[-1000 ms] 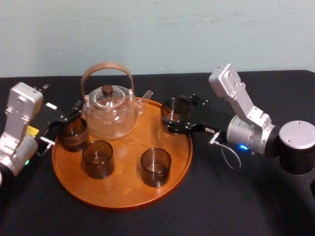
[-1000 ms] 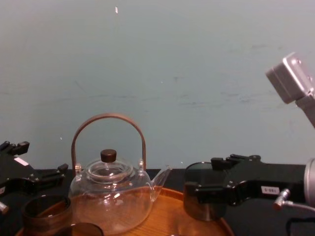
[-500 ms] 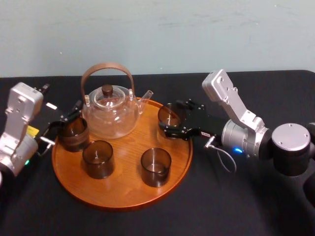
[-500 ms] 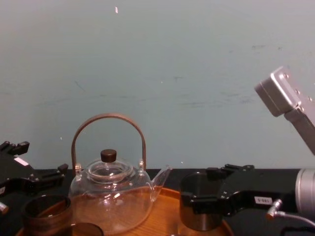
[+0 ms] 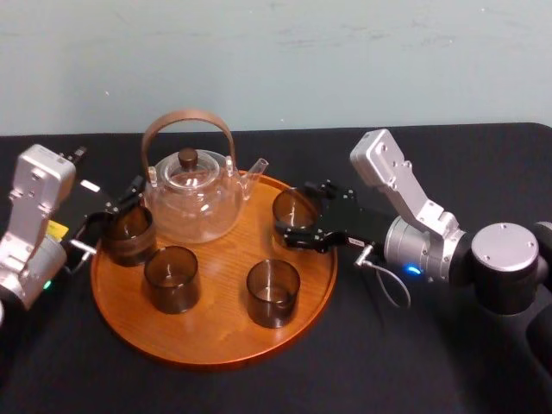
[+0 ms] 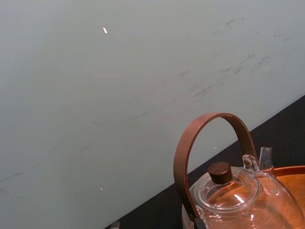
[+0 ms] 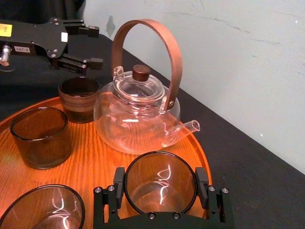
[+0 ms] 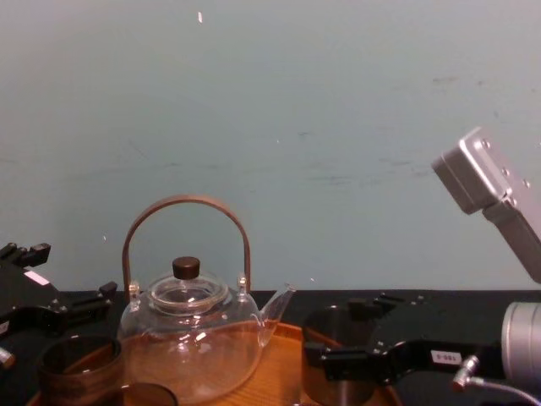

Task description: Pick up the glass from the table and place it on the tray.

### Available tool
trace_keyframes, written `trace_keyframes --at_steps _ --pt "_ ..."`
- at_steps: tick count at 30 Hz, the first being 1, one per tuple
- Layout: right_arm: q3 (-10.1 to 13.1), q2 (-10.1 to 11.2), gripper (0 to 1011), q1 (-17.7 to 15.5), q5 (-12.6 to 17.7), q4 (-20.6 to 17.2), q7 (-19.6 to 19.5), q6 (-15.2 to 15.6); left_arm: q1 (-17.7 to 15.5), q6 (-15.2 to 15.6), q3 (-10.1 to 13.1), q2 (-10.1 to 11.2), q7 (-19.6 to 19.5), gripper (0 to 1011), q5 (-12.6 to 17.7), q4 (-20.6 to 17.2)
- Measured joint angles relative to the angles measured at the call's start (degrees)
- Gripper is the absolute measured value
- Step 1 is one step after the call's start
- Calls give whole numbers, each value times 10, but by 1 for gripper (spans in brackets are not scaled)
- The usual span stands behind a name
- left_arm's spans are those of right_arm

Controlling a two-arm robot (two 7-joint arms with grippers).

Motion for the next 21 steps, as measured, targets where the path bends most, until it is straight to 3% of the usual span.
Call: trace_keyframes --at_steps 21 --pt "-5 -6 903 -2 -8 7 2 -8 0 0 0 0 0 1001 0 0"
